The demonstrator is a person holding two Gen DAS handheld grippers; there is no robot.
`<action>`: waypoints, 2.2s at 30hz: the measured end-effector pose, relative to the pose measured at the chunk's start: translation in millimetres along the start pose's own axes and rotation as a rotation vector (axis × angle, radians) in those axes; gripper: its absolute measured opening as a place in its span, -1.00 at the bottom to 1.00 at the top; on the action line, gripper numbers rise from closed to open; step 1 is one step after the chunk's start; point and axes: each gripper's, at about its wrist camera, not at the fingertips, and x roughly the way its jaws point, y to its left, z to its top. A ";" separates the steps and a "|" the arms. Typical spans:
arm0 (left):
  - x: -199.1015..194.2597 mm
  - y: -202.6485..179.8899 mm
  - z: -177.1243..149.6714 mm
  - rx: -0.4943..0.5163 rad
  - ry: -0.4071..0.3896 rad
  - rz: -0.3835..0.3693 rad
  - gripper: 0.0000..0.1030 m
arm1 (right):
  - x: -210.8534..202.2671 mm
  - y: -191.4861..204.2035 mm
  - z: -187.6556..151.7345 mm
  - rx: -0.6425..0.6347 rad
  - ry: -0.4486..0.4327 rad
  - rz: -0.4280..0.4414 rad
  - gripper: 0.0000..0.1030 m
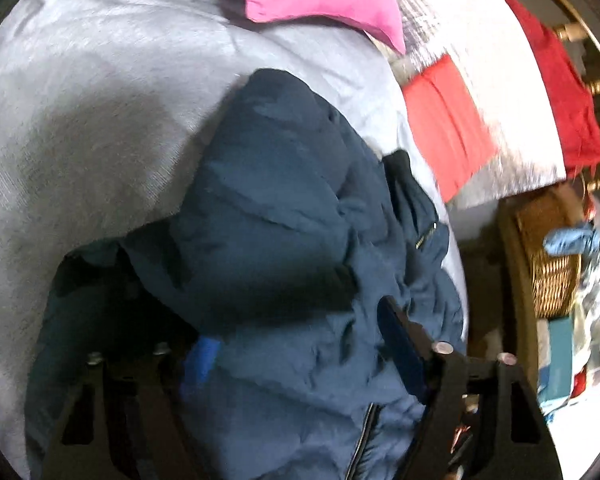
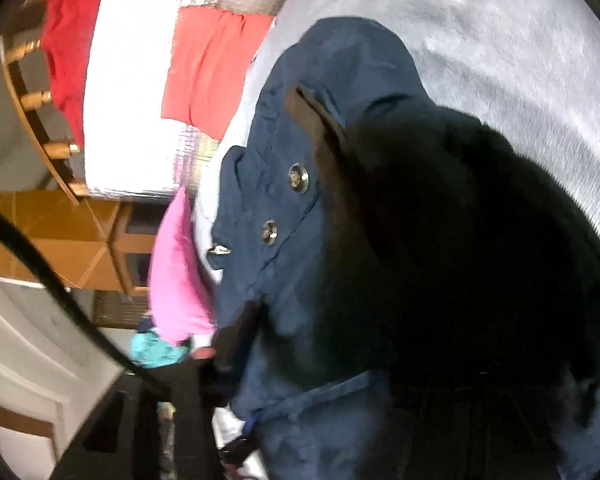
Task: Fold large clothes
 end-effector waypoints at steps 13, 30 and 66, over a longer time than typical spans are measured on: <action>-13.6 -10.0 -10.2 0.059 -0.031 0.026 -0.60 | -23.6 49.9 -3.0 -0.295 -0.164 -0.118 -0.53; -45.3 -18.2 -25.8 0.216 -0.012 0.226 -0.01 | -41.5 24.0 10.0 -0.212 0.106 -0.137 0.18; 20.7 -86.5 -42.5 0.622 -0.124 0.373 0.27 | 44.8 81.7 -36.7 -0.501 0.135 -0.156 -0.45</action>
